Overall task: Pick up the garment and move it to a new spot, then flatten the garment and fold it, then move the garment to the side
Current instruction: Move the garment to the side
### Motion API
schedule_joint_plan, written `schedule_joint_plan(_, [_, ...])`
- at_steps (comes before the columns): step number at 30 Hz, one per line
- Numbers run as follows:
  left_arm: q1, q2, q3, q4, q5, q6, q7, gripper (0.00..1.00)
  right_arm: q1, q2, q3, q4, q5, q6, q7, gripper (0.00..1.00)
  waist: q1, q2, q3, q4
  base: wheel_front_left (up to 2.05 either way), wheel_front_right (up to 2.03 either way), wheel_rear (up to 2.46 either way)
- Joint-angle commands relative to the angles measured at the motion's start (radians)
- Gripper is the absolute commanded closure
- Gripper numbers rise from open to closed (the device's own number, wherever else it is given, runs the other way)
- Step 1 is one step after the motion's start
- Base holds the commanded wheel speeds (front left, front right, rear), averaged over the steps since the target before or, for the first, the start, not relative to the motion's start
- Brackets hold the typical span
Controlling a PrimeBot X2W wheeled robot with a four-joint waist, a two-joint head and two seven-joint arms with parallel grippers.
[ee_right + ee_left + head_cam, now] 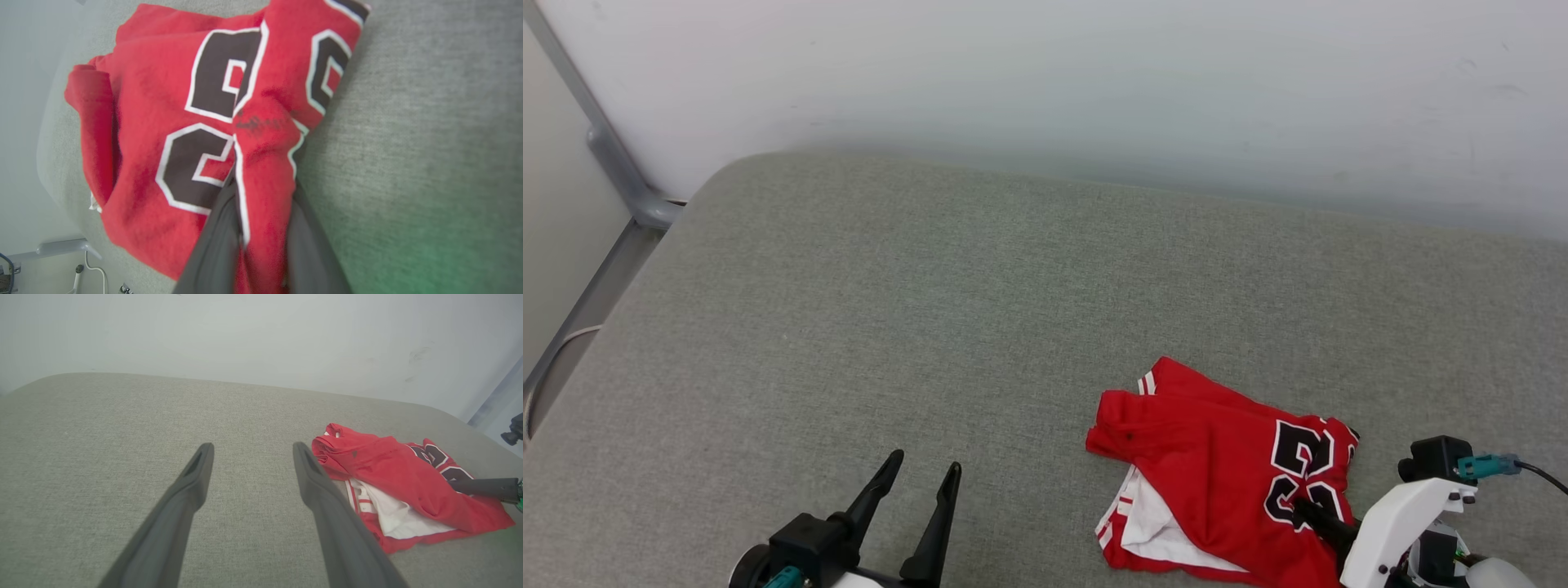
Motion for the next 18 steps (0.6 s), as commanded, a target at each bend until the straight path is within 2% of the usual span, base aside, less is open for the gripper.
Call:
schedule_joint_plan(1, [0.0,0.0,0.006,-0.001,0.0,0.0,-0.004,0.0,0.005,-0.005,0.012,0.015,-0.001,-0.003,0.0,1.0,0.0,0.0,0.0,-0.004,0.0,0.0,0.0])
schedule_joint_plan(9, [0.012,-0.007,0.03,-0.018,0.008,0.0,-0.004,0.0,-0.042,-0.061,0.029,-0.039,0.001,-0.003,-0.05,1.0,0.0,0.0,0.002,-0.06,0.0,0.0,0.0])
schedule_joint_plan(18, [-0.01,-0.012,0.053,-0.046,0.017,0.0,-0.004,0.0,-0.087,-0.096,0.072,-0.096,-0.041,-0.002,-0.072,1.0,0.0,0.0,0.016,-0.197,0.0,0.0,0.0])
